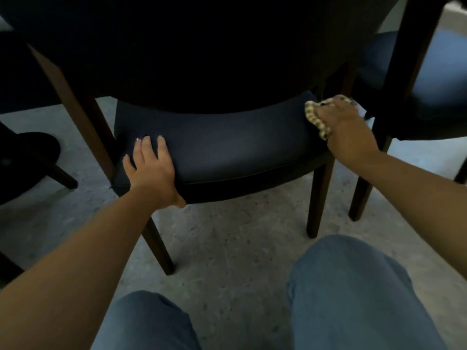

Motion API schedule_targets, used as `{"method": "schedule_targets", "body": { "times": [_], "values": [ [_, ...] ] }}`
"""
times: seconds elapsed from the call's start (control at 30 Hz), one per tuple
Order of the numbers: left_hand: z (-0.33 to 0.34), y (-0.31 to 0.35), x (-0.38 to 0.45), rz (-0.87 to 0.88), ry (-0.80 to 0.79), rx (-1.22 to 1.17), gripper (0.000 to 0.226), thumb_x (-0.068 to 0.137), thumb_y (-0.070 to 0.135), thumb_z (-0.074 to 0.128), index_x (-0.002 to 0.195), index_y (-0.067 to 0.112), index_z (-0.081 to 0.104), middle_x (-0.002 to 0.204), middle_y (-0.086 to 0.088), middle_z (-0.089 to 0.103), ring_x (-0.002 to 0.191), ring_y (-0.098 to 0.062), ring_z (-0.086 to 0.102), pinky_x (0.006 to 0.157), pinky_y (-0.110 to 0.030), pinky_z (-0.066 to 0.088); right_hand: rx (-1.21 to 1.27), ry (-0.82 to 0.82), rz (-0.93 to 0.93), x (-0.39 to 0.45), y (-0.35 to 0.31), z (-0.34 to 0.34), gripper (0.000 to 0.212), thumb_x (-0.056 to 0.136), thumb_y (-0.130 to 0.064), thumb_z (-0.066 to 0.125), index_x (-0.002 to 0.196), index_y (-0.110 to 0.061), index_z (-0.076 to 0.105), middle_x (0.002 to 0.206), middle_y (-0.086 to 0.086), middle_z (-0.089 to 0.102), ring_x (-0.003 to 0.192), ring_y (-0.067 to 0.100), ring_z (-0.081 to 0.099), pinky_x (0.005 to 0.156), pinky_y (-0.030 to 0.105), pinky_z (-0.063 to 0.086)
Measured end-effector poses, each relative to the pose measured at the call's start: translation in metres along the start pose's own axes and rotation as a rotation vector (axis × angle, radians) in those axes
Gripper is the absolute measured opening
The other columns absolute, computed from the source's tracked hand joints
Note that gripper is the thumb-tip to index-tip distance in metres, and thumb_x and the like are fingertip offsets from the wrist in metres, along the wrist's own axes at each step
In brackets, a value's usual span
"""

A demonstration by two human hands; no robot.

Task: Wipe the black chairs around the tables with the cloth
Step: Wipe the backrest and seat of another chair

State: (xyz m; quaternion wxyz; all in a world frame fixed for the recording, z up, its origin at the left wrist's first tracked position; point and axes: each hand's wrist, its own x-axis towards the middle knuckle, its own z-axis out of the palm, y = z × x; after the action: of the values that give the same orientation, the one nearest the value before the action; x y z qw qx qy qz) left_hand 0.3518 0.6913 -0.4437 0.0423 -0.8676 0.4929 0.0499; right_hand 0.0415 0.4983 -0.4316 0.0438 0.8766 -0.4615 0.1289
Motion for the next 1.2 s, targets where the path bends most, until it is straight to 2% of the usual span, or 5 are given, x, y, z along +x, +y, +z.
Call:
{"method": "schedule_targets", "body": {
  "times": [0.2,0.5,0.67,0.83,1.2],
  "values": [
    [0.001,-0.001,0.001,0.006,-0.006,0.023,0.150,0.055,0.046,0.091,0.151,0.011,-0.019,0.158,-0.019,-0.014,0.147,-0.037,-0.015,0.118,-0.055,-0.002,0.177,0.215,0.364,-0.001,-0.044,0.023,0.048,0.091,0.004,0.038,0.137,-0.008,0.047,0.137,0.014,0.049,0.129,0.030,0.042,0.111,0.036,0.029],
    [0.004,0.001,0.001,-0.022,0.010,0.051,0.151,0.054,0.047,0.091,0.150,0.010,-0.021,0.159,-0.019,-0.015,0.147,-0.037,-0.015,0.117,-0.054,-0.002,0.432,0.145,-0.035,-0.042,-0.225,0.033,0.062,0.083,0.003,0.053,0.143,0.000,0.037,0.150,0.016,0.036,0.143,0.027,0.022,0.118,0.032,0.005],
    [0.008,-0.002,0.004,-0.005,0.024,0.044,0.152,0.053,0.047,0.091,0.150,0.012,-0.020,0.159,-0.018,-0.015,0.147,-0.036,-0.016,0.117,-0.054,-0.003,0.203,0.063,-0.383,-0.050,-0.183,0.032,0.057,0.083,0.003,0.048,0.140,0.004,0.039,0.147,0.021,0.038,0.141,0.034,0.029,0.118,0.039,0.012],
    [0.009,-0.004,0.004,0.011,0.040,0.043,0.153,0.051,0.048,0.091,0.149,0.013,-0.021,0.159,-0.018,-0.015,0.147,-0.036,-0.016,0.116,-0.055,-0.004,0.229,0.012,-0.267,-0.062,-0.116,0.022,0.061,0.085,0.010,0.045,0.143,-0.009,0.040,0.152,0.007,0.033,0.145,0.020,0.019,0.115,0.022,-0.001],
    [-0.055,0.038,-0.052,0.287,-0.036,-0.025,0.095,0.083,0.043,0.069,0.154,0.015,0.013,0.157,-0.011,0.020,0.145,-0.033,0.018,0.115,-0.046,0.029,1.396,0.201,0.304,-0.078,-0.142,-0.089,0.026,0.094,-0.010,0.047,0.091,-0.026,0.067,0.089,0.001,0.074,0.082,0.017,0.072,0.070,0.033,0.058]
  ]
}}
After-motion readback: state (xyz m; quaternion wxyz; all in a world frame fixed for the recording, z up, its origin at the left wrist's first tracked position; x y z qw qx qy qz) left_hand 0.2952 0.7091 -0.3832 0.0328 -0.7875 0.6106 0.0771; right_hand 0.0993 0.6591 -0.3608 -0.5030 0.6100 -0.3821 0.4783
